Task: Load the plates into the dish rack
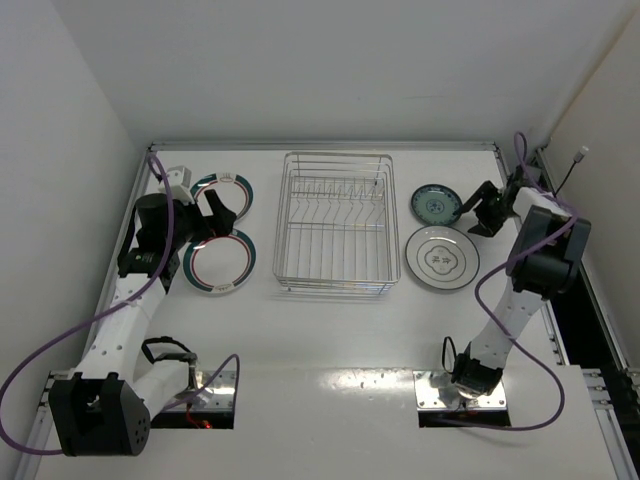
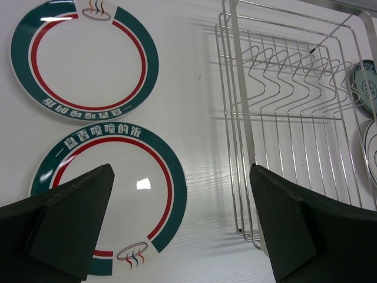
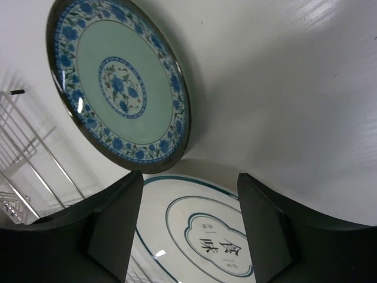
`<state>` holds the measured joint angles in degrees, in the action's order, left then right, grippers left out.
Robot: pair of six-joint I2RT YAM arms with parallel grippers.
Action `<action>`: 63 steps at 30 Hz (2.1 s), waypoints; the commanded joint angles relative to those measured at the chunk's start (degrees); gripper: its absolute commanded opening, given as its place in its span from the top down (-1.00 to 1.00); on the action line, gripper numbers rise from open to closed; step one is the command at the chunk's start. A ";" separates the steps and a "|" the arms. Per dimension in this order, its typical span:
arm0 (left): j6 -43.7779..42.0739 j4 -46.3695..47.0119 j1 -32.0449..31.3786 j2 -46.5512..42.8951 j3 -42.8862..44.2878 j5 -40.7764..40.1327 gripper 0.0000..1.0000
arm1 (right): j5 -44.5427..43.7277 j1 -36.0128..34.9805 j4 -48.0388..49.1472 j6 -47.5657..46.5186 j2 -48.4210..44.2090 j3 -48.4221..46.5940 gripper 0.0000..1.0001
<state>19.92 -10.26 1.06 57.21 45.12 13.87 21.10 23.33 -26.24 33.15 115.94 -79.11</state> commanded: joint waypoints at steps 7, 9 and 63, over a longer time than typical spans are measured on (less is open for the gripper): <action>-1.03 0.86 -0.44 0.45 0.67 -1.65 -1.00 | 1.92 -0.74 0.58 -0.46 7.53 -6.74 -0.19; -1.03 0.86 -0.44 0.45 0.67 -2.26 -1.00 | 2.72 -0.74 -0.13 -0.45 9.21 -8.77 -0.08; -1.03 -0.20 -0.44 1.68 1.19 -3.94 -1.00 | -70.47 -47.14 -10.76 -4.15 -20.41 -14.67 1.00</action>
<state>19.53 -11.31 1.06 59.57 45.12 10.02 -37.91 -22.37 -36.32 27.29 94.21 -91.07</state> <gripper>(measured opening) 1.000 0.021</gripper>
